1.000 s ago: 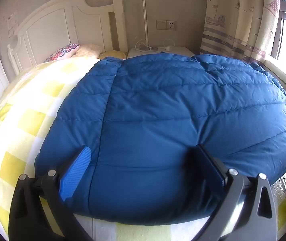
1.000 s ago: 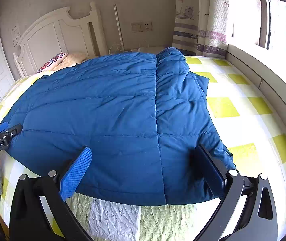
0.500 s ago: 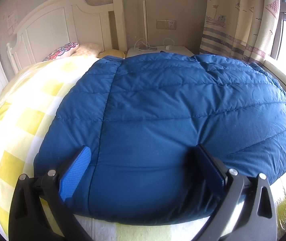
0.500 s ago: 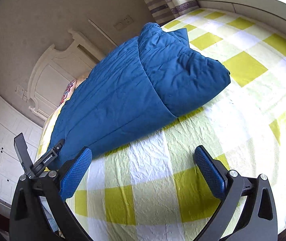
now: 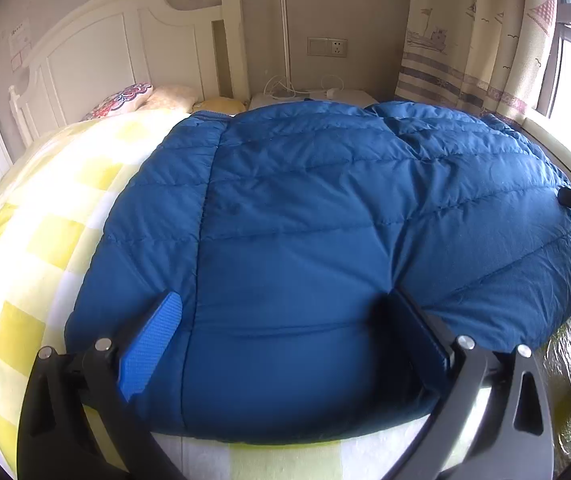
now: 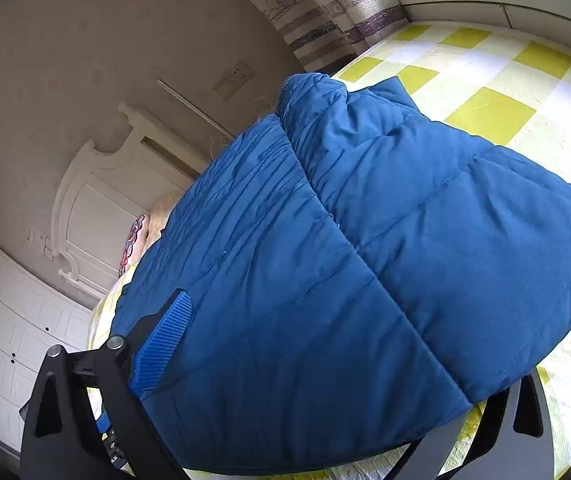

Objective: Fold large clothes

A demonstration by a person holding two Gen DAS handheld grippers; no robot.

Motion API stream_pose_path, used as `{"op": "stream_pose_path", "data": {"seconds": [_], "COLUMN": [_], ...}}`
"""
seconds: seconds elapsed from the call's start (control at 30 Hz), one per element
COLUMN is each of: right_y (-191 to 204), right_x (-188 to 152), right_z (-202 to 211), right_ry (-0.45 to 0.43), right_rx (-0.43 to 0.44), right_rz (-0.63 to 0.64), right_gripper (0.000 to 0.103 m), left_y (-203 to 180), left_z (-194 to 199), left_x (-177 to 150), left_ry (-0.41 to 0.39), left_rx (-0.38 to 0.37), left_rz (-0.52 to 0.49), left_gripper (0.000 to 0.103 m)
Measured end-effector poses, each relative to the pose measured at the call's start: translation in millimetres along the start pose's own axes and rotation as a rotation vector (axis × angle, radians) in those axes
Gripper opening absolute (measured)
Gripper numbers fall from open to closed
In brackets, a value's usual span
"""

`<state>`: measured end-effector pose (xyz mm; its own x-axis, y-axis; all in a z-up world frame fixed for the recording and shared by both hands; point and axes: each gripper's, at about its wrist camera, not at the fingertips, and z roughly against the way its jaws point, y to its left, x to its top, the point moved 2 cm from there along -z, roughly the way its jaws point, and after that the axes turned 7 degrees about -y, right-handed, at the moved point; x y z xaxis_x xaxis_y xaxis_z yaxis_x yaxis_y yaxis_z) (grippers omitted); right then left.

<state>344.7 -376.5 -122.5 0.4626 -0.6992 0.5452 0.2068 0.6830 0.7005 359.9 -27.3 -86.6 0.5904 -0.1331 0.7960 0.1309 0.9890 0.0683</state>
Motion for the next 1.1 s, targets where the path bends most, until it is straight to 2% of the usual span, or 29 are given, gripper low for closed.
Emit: {"op": "stream_pose_path", "data": {"seconds": [0.03,0.07,0.13,0.2,0.27,0.3,0.37,0.4,0.5,0.57,0.63,0.7,0.73,0.77,0.8,0.83,0.87,0.93,1.03,1.1], "right_y": [-11,-22,-32,-27,-30,-35,-48,-57,-86,-95,-96,-96,-95,-97,-95,-95,-94,-90,-75,-59], "right_x": [2,5,3,0,-3,-5,-9,-11,-10,-6,-2,-3,-3,-4,-5,-5,-4,-3,-1,1], "right_z": [4,8,17,31,48,58,79,91,125,147,165,177,181,184,186,187,187,187,188,189], "right_ry": [-0.018,-0.031,-0.057,-0.084,-0.093,-0.091,-0.087,-0.089,-0.122,-0.146,-0.168,-0.184,-0.191,-0.194,-0.194,-0.198,-0.199,-0.207,-0.231,-0.251], "right_rx": [0.045,0.118,0.191,0.210,0.261,0.283,0.310,0.316,0.298,0.275,0.251,0.243,0.237,0.232,0.221,0.211,0.208,0.196,0.149,0.121], "right_rz": [-0.053,-0.105,-0.159,-0.123,-0.141,-0.154,-0.173,-0.183,-0.208,-0.172,-0.128,-0.102,-0.085,-0.074,-0.060,-0.045,-0.038,-0.015,0.083,0.156], "right_gripper": [0.059,0.051,0.046,0.043,0.039,0.038,0.037,0.037,0.037,0.037,0.037,0.037,0.037,0.037,0.037,0.037,0.037,0.037,0.037,0.037], "left_y": [-1,-2,-3,-4,-7,-7,-7,-10,-38,-73,-114,-160,-181,-196,-202,-202,-197,-181,-158,-148], "left_z": [0,0,1,3,12,18,34,45,73,80,80,69,60,51,50,50,50,52,51,30], "left_x": [0,0,-1,-2,-4,-4,3,10,32,40,37,22,9,-6,-15,-17,-15,2,45,77], "left_ry": [0.000,0.000,-0.002,0.003,0.002,0.014,0.036,0.021,-0.045,-0.056,-0.060,-0.018,0.033,0.051,0.013,0.005,0.030,0.071,-0.003,0.003], "left_rx": [0.003,0.005,0.006,0.019,0.027,0.015,-0.056,-0.082,-0.126,-0.186,-0.211,-0.213,-0.212,-0.156,-0.132,-0.129,-0.152,-0.238,-0.191,-0.180], "left_rz": [-0.001,0.000,0.000,-0.010,-0.043,-0.054,-0.026,-0.012,-0.058,-0.103,-0.175,-0.270,-0.318,-0.368,-0.384,-0.371,-0.346,-0.282,-0.219,-0.162], "left_gripper": [0.101,0.101,0.101,0.101,0.101,0.100,0.100,0.100,0.100,0.100,0.100,0.100,0.100,0.101,0.101,0.101,0.100,0.100,0.100,0.100]}}
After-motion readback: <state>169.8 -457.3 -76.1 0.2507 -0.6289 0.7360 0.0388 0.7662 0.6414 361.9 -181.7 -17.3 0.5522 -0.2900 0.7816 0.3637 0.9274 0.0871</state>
